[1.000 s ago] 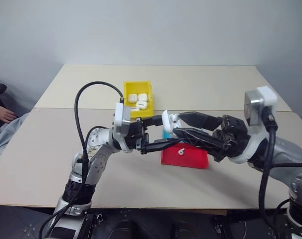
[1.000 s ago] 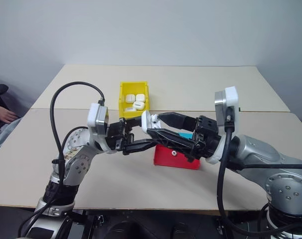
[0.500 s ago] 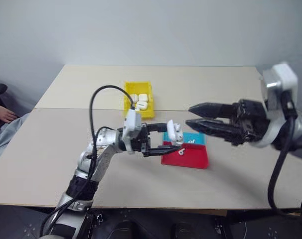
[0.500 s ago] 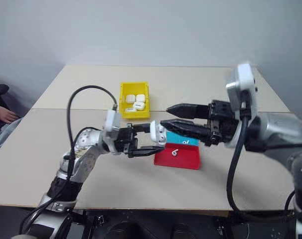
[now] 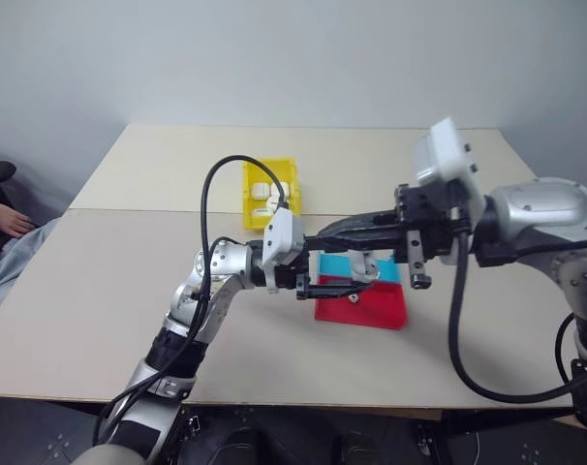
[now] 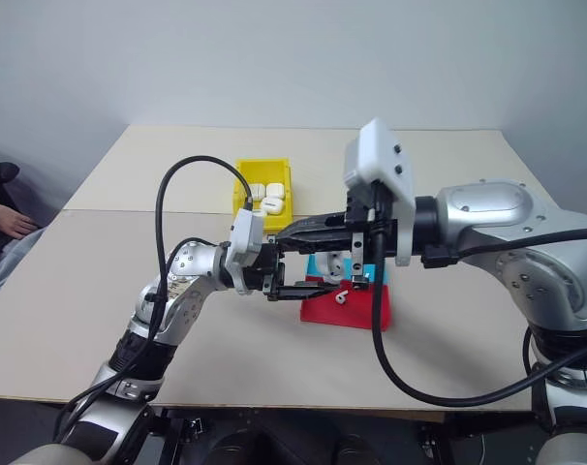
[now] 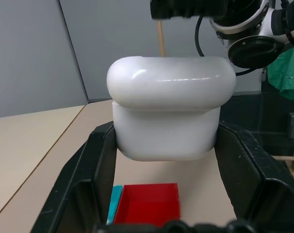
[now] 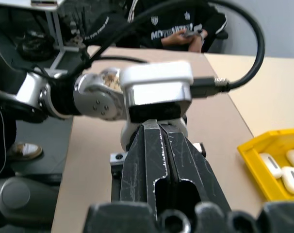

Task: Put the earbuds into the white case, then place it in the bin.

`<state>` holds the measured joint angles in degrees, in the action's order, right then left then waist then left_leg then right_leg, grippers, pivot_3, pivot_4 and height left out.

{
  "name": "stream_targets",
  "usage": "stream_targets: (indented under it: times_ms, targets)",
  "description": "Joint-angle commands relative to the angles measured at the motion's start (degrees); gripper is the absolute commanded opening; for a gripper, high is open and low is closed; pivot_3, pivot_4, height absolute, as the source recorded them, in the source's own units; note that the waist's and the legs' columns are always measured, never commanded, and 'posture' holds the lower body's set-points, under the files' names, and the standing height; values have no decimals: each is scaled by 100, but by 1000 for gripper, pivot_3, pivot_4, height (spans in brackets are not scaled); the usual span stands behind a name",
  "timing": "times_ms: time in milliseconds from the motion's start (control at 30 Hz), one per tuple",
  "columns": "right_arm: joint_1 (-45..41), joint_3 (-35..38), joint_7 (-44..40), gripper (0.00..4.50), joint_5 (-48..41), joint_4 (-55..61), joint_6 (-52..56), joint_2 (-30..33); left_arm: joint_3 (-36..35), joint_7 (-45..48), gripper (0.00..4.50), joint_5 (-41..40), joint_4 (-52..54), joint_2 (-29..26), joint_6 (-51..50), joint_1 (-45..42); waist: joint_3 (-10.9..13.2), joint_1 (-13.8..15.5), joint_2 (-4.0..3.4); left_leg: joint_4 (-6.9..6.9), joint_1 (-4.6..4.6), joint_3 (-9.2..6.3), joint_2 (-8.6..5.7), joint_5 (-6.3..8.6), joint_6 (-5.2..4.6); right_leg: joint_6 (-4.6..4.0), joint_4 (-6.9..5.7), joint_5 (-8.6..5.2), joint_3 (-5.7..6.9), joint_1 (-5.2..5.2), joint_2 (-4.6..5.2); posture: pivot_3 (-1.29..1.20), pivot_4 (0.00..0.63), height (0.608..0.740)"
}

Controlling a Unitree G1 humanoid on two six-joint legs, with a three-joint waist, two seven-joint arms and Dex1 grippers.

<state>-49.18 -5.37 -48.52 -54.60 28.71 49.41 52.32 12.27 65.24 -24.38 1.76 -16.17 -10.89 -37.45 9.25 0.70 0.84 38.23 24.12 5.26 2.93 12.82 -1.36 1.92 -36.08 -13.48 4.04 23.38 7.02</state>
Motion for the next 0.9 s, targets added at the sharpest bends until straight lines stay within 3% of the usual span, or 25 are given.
stream_targets:
  times_ms: [33, 267, 533, 600, 700, 767, 900]
  targets:
    - [11, -11, -162, 16, 370, 129, -42, 94, -205, 26, 2750, -262, 265, 113, 219, 17, 0, 1, 0, 1, 1, 0, 0, 1, -1, 0, 0, 0, 0, 0, 0, 0, 150, 740]
    - [223, 242, -366, 16, 591, 134, -21, 251, -386, 78, 2750, -430, 319, 77, 264, 150, 0, -3, 0, 5, 2, 1, 1, 1, -2, 0, -3, 0, 0, 2, 0, 0, 150, 740]
    - [226, 1029, -273, 16, 330, 182, -92, 182, -481, -153, 2750, -254, 173, 72, 394, 219, 0, -2, 0, 5, 2, 0, 1, 1, -2, 0, -1, 0, 1, 1, 0, 0, 150, 740]
    - [301, 1291, -121, 16, 393, 164, -175, 164, -551, -666, 2750, 197, -202, 137, 694, 103, 0, 0, 0, 5, 2, 0, 1, 1, -2, 0, -1, 0, 1, 0, 0, 0, 150, 740]
    - [544, 1658, 188, 16, 430, 100, -204, 76, -486, -2011, 2750, 1481, -1183, 102, 1050, -569, 1, 39, 2, 8, -3, 5, -1, 1, -2, 0, -2, 1, 6, -7, 0, 0, 150, 740]
    - [787, 1795, 420, 16, 454, 121, -155, -7, -436, -2820, 2750, 2059, -2046, 53, 467, -1329, 2, 79, 4, 10, -2, -1, -2, 1, -2, 2, -2, 4, 17, -13, 0, 0, 150, 740]
    - [1195, 1834, 856, 16, 430, 342, -57, -191, -738, -4066, 2750, 2409, -3439, 246, 526, -2114, 2, 65, 4, 9, 10, -1, -4, 7, -11, 9, 12, 4, 18, -9, 3, 0, 150, 740]
